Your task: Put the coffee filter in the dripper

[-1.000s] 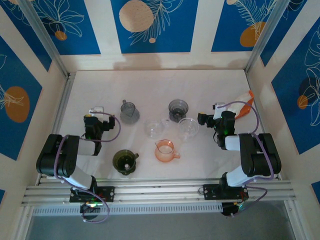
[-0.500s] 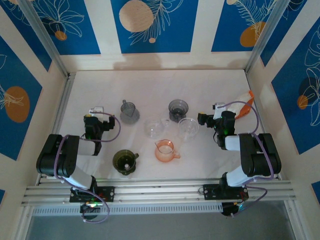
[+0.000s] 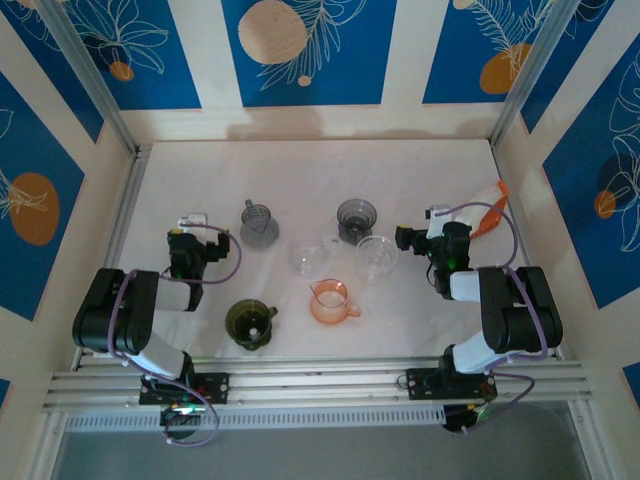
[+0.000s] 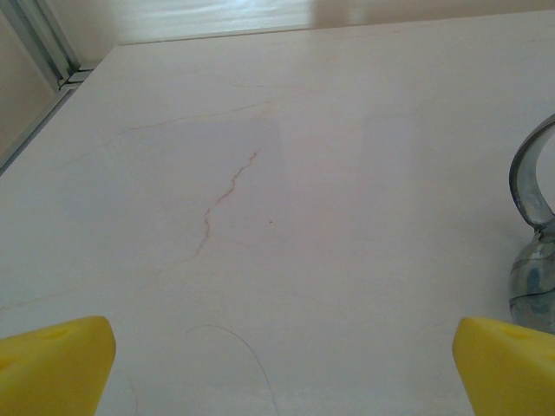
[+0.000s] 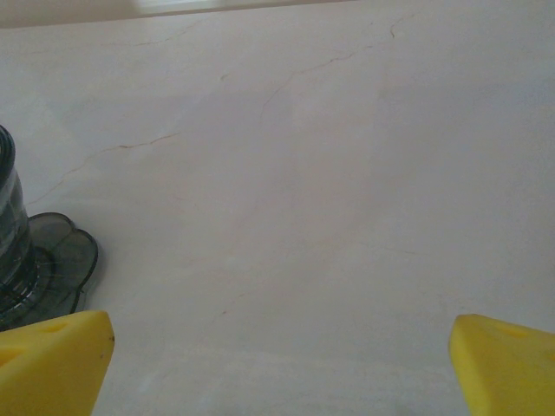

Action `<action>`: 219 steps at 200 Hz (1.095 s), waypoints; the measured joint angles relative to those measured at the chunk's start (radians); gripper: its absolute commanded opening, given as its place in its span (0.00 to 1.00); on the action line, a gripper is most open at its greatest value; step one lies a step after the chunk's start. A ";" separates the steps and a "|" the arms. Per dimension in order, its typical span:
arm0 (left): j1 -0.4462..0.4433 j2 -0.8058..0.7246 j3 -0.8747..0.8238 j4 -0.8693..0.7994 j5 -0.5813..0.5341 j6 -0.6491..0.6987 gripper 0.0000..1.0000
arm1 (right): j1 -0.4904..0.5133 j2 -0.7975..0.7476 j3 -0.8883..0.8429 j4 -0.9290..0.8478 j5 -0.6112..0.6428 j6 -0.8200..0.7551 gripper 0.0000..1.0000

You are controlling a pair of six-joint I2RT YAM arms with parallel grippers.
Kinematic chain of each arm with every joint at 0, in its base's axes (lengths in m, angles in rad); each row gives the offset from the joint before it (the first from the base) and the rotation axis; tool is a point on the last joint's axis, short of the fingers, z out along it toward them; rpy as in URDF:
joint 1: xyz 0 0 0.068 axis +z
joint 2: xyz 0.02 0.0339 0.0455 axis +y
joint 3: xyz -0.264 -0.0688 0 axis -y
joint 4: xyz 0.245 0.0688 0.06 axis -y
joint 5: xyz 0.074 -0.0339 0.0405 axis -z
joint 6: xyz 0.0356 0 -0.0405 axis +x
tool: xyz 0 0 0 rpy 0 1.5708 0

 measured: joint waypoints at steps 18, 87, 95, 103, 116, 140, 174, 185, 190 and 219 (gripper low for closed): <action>0.000 0.000 0.000 0.000 0.000 0.000 1.00 | 0.000 0.000 0.000 0.000 0.000 0.000 0.99; 0.000 0.000 0.000 0.000 0.000 0.000 1.00 | -0.001 0.000 0.000 0.000 -0.003 0.000 0.99; 0.000 0.000 0.000 0.000 0.000 0.000 1.00 | -0.007 0.000 0.000 0.000 -0.012 0.003 0.99; 0.000 0.000 0.000 0.000 0.000 0.000 1.00 | -0.014 0.000 0.000 0.000 -0.019 0.007 0.99; 0.000 -0.006 0.006 -0.024 0.000 0.000 1.00 | -0.024 -0.001 0.007 -0.018 -0.019 0.019 0.99; 0.000 -0.083 0.048 -0.154 0.003 0.000 1.00 | -0.031 -0.024 0.085 -0.147 -0.014 0.035 0.99; 0.000 -0.204 0.103 -0.249 -0.009 -0.004 1.00 | -0.020 -0.110 0.185 -0.287 0.028 0.055 0.99; 0.000 -0.244 0.103 -0.260 -0.019 -0.018 1.00 | -0.018 -0.137 0.197 -0.319 0.050 0.069 0.99; 0.000 -0.264 0.103 -0.261 -0.027 -0.031 1.00 | -0.016 -0.149 0.198 -0.330 0.061 0.075 0.99; 0.000 -0.333 0.104 -0.215 -0.069 -0.134 1.00 | -0.005 -0.211 0.208 -0.416 0.164 0.148 0.99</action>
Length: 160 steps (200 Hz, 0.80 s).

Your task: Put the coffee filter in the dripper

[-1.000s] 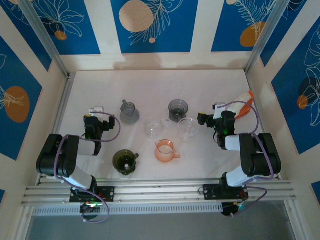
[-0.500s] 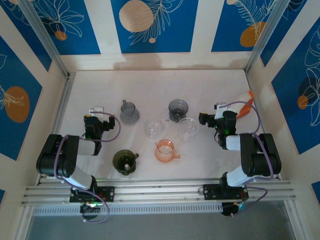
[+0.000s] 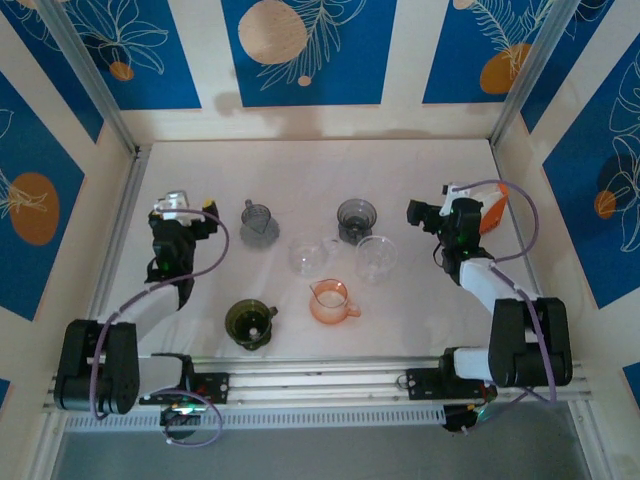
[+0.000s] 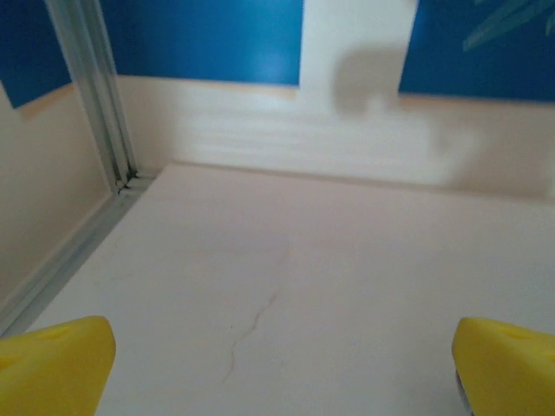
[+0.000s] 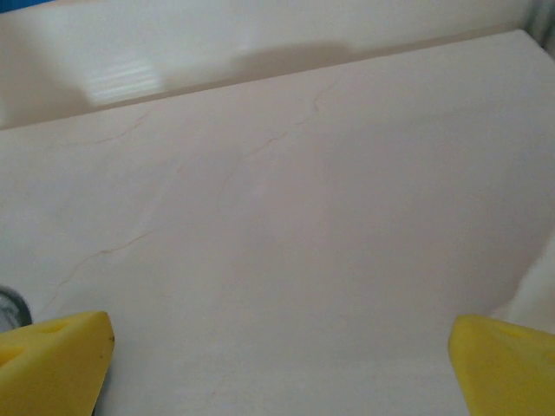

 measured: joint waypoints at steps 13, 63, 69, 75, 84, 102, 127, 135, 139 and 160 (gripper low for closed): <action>0.000 -0.014 0.009 0.008 -0.031 -0.107 1.00 | -0.003 -0.011 0.032 -0.067 0.048 0.064 0.99; 0.101 -0.118 0.048 -0.149 -0.032 -0.639 1.00 | -0.127 -0.020 0.188 -0.291 -0.009 0.354 0.99; 0.122 -0.117 0.058 -0.159 -0.004 -0.678 1.00 | -0.131 -0.023 0.187 -0.296 -0.014 0.369 0.99; 0.135 -0.117 0.064 -0.164 0.021 -0.711 1.00 | -0.133 -0.034 0.180 -0.297 -0.014 0.396 0.99; 0.150 -0.114 0.069 -0.160 0.055 -0.759 1.00 | -0.134 -0.051 0.164 -0.295 -0.019 0.422 0.99; 0.163 -0.099 0.061 -0.104 0.120 -0.846 1.00 | -0.152 -0.099 0.116 -0.270 -0.063 0.477 0.99; 0.178 -0.056 0.034 0.024 0.215 -0.944 1.00 | -0.195 -0.092 0.115 -0.262 -0.151 0.531 0.99; 0.183 -0.042 0.034 0.045 0.239 -0.959 1.00 | -0.201 -0.083 0.121 -0.267 -0.173 0.532 0.99; 0.186 -0.035 0.035 0.055 0.253 -0.968 1.00 | -0.203 -0.076 0.126 -0.269 -0.188 0.533 0.99; 0.191 -0.017 0.047 0.080 0.333 -0.984 1.00 | -0.204 -0.037 0.165 -0.300 -0.270 0.532 0.99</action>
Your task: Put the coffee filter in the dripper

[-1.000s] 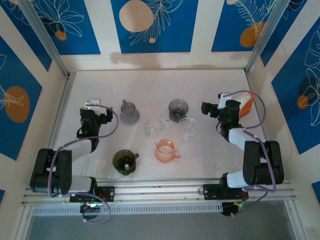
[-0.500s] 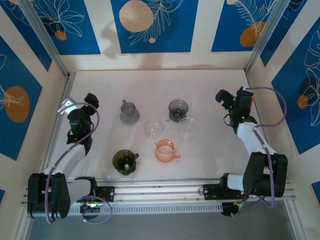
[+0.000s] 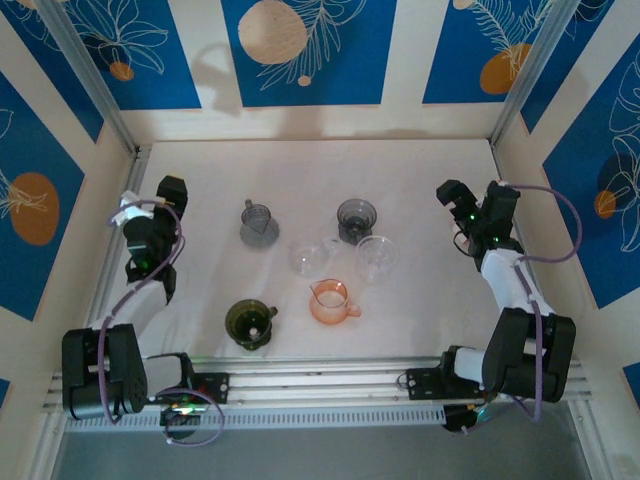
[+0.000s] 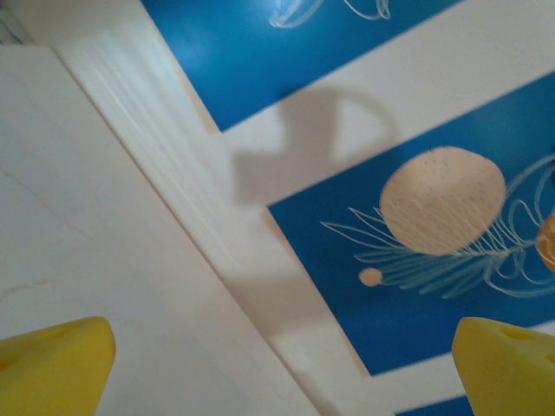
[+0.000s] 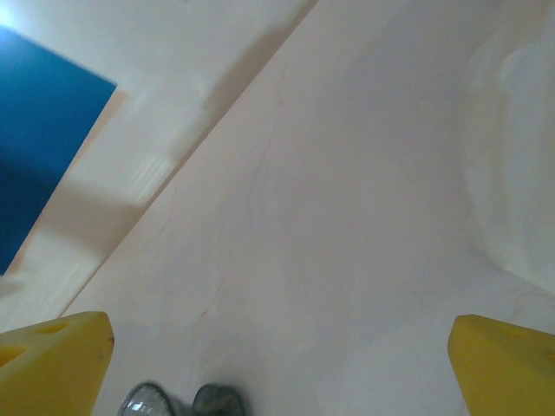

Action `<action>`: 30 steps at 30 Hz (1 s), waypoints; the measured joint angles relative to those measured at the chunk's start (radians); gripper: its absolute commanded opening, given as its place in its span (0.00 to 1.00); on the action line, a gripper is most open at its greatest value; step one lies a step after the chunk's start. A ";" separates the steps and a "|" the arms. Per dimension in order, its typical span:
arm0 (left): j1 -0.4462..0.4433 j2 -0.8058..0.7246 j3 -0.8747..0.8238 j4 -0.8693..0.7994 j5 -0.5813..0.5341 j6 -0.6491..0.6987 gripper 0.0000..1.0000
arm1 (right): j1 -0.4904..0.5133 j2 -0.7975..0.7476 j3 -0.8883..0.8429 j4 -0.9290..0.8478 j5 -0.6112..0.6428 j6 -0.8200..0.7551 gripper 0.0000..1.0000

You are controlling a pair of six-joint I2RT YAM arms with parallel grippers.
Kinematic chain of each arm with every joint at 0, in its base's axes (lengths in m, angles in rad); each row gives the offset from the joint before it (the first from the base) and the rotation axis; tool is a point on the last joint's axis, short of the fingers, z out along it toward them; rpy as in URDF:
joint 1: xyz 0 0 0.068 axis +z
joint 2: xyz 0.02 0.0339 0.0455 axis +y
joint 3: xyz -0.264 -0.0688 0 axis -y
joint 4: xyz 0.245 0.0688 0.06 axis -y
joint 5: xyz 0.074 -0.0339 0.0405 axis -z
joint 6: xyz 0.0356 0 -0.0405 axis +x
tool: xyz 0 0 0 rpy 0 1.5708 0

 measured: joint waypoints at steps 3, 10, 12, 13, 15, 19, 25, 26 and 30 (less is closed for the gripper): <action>0.000 -0.004 0.039 -0.003 0.069 -0.001 0.98 | 0.007 0.004 0.009 -0.014 -0.066 0.000 0.99; -0.024 -0.103 0.151 -0.187 0.149 0.077 0.91 | 0.120 -0.004 0.026 -0.088 -0.111 -0.044 0.99; -0.051 -0.135 0.190 -0.274 0.167 0.113 0.89 | 0.171 -0.020 0.033 -0.122 -0.115 -0.068 0.96; -0.071 -0.151 0.208 -0.319 0.178 0.133 0.87 | 0.196 -0.031 0.036 -0.138 -0.116 -0.081 0.96; -0.118 -0.177 0.238 -0.420 0.187 0.180 0.86 | 0.249 -0.057 0.043 -0.169 -0.117 -0.115 0.95; -0.239 -0.219 0.274 -0.635 0.191 0.290 0.84 | 0.352 -0.120 0.054 -0.246 -0.107 -0.182 0.94; -0.389 -0.241 0.274 -0.889 0.201 0.396 0.78 | 0.500 -0.183 0.069 -0.379 -0.099 -0.261 0.91; -0.409 -0.241 0.270 -0.921 0.201 0.409 0.78 | 0.525 -0.184 0.071 -0.402 -0.098 -0.271 0.90; -0.462 -0.250 0.246 -1.017 0.204 0.437 0.78 | 0.618 -0.178 0.071 -0.486 -0.101 -0.296 0.90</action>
